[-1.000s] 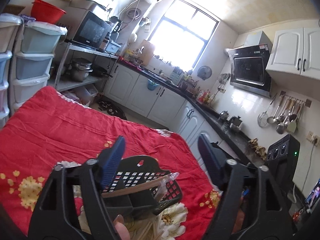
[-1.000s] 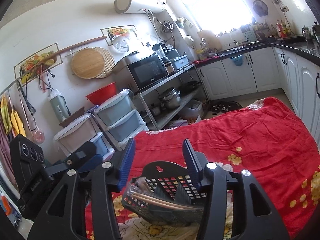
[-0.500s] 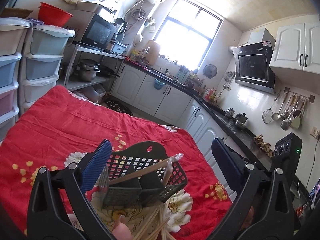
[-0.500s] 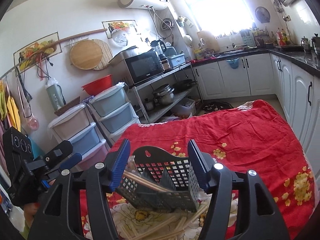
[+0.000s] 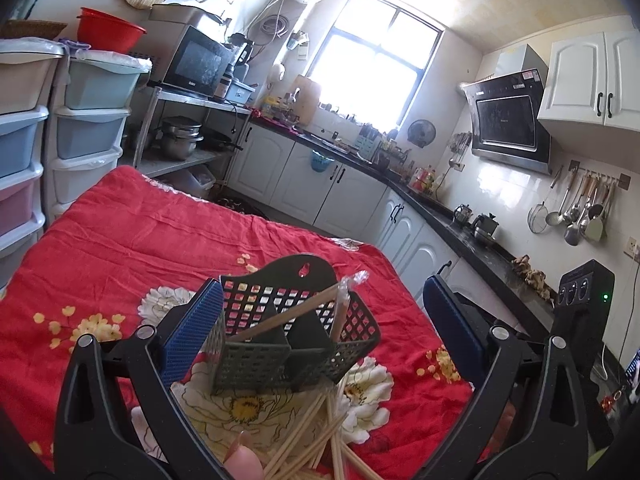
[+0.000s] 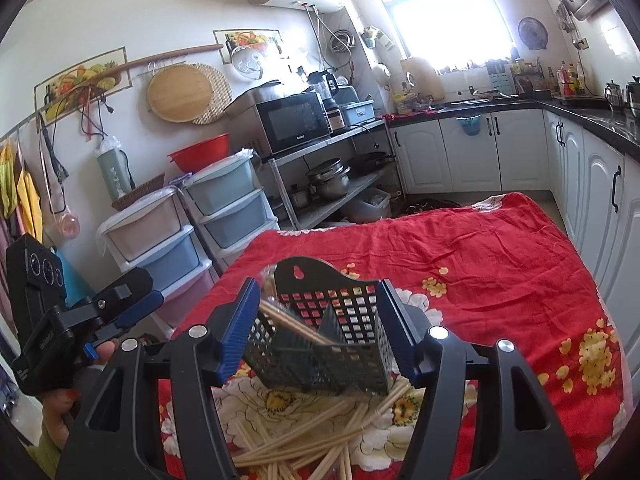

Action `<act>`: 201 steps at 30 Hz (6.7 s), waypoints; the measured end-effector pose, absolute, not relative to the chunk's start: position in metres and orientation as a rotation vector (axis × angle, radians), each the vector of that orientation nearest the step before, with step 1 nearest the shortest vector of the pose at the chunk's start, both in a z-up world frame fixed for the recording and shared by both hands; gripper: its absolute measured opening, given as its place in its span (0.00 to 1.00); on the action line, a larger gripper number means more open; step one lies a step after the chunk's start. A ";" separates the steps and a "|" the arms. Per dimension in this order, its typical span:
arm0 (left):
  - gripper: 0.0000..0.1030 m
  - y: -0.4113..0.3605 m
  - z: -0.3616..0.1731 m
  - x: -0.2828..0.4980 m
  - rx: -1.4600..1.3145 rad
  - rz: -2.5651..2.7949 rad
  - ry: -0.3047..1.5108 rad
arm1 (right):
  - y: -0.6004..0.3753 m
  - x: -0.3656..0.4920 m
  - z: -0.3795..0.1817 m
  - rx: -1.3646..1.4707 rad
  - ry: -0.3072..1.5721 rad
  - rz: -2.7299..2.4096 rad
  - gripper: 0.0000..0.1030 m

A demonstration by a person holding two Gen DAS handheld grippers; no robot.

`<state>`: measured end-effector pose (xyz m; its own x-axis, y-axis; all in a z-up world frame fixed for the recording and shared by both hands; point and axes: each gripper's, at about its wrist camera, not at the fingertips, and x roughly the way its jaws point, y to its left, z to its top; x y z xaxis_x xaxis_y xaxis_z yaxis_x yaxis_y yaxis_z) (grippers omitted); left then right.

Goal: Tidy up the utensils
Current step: 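Open both grippers to drop the chopsticks into the green caddy, then move both grippers back down to the chopstick pile, then close the right gripper on a wrapped chopstick while the left gripper grasps another, then lift both held chopsticks upright and carry them over the green caddy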

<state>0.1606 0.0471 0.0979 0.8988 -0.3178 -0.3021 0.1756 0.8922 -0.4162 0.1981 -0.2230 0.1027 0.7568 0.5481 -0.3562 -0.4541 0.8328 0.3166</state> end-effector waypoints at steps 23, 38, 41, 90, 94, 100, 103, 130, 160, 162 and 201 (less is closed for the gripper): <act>0.89 0.061 0.057 0.147 -0.408 -0.215 0.482 | -0.214 0.177 0.059 0.143 0.574 0.568 0.59; 0.85 0.037 0.012 0.173 -0.356 -0.271 0.668 | -0.208 0.187 0.011 0.083 0.732 0.535 0.59; 0.78 0.029 0.004 0.181 -0.329 -0.287 0.709 | -0.212 0.195 0.001 0.109 0.766 0.517 0.59; 0.03 -0.027 -0.040 0.239 -0.223 -0.514 1.002 | -0.252 0.217 -0.006 0.443 0.812 0.563 0.05; 0.03 -0.015 -0.026 0.227 -0.262 -0.522 0.951 | -0.251 0.210 0.004 0.444 0.786 0.581 0.05; 0.03 0.006 -0.003 0.210 -0.318 -0.487 0.853 | -0.248 0.196 0.025 0.420 0.725 0.609 0.04; 0.03 0.018 0.008 0.199 -0.343 -0.460 0.795 | -0.244 0.189 0.035 0.394 0.691 0.623 0.04; 0.03 0.081 0.073 0.133 -0.446 -0.266 0.482 | -0.195 0.160 0.090 0.257 0.541 0.787 0.04; 0.03 0.079 0.167 0.146 -0.385 -0.280 0.265 | -0.212 0.166 0.178 0.247 0.300 0.740 0.04; 0.03 0.078 0.173 0.148 -0.380 -0.280 0.252 | -0.214 0.169 0.185 0.245 0.282 0.730 0.04; 0.03 0.087 0.146 0.207 -0.335 -0.137 0.233 | -0.211 0.246 0.190 0.259 0.156 0.575 0.04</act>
<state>0.2067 0.0866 0.1457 0.9641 -0.1711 -0.2030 0.0943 0.9354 -0.3408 0.2460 -0.2111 0.1897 0.8285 0.5551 -0.0735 -0.5161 0.8079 0.2846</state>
